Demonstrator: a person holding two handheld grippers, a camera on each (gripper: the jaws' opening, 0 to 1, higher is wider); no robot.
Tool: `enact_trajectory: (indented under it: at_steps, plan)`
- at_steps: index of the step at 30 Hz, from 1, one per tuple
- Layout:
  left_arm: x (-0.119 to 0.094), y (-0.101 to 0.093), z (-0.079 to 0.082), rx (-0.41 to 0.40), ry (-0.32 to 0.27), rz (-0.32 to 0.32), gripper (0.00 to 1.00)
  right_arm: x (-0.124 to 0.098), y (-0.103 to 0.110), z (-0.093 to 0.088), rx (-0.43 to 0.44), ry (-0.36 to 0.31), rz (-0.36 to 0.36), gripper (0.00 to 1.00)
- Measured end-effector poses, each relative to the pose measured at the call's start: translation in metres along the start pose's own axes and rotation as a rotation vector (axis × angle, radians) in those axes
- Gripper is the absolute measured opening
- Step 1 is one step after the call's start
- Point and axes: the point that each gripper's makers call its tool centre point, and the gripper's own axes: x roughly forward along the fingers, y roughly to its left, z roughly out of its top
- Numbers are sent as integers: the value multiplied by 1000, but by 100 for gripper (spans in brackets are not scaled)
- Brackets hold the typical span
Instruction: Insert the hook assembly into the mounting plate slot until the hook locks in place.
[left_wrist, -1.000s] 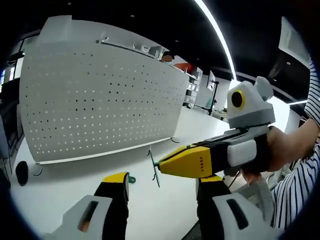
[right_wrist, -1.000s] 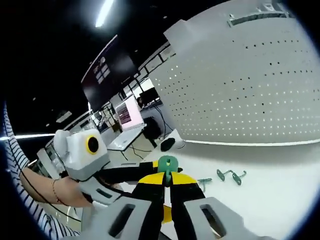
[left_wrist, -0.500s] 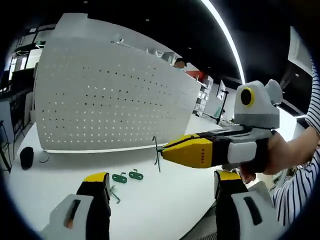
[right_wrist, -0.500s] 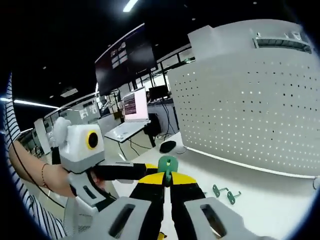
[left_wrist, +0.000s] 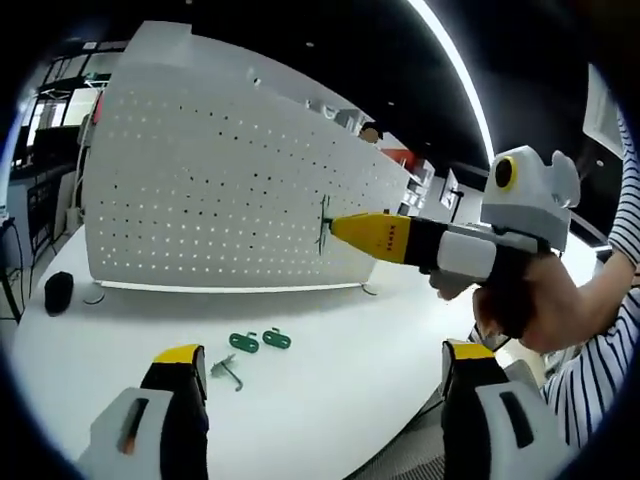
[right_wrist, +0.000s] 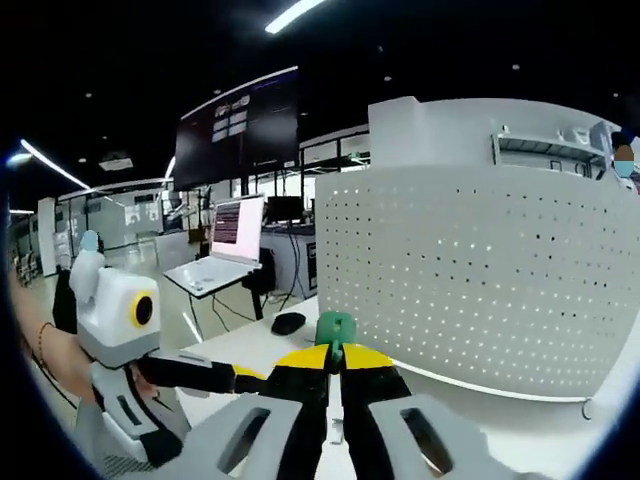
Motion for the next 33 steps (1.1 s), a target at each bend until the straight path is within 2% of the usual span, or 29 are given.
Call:
enact_trajectory:
  at_steps: [5, 8, 14, 19, 21, 26, 29, 33]
  plan:
    - [-4, 1, -9, -9, 17, 11, 100, 10, -13, 4, -9, -9, -44, 0]
    - [-8, 4, -7, -3, -12, 46, 100, 16, -22, 11, -23, -34, -83, 0]
    - [-13, 10, -16, -7, -12, 83, 100, 30, -38, 24, -67, -65, -118, 0]
    - [-14, 14, -15, -12, -34, 97, 99, 42, -65, 42, -89, -99, -176, 0]
    - [-14, 14, -14, -15, -46, 99, 99, 46, -74, 45, -45, -108, -200, 0]
    - [-14, 14, -16, 5, -38, 100, 95, 53, -85, 52, -52, -125, -240, 0]
    - [-16, 23, -17, 34, -25, 145, 94, 58, -92, 56, -55, -133, -269, 0]
    - [-19, 27, -14, 11, -42, 154, 94, 65, -105, 60, -67, -151, -316, 0]
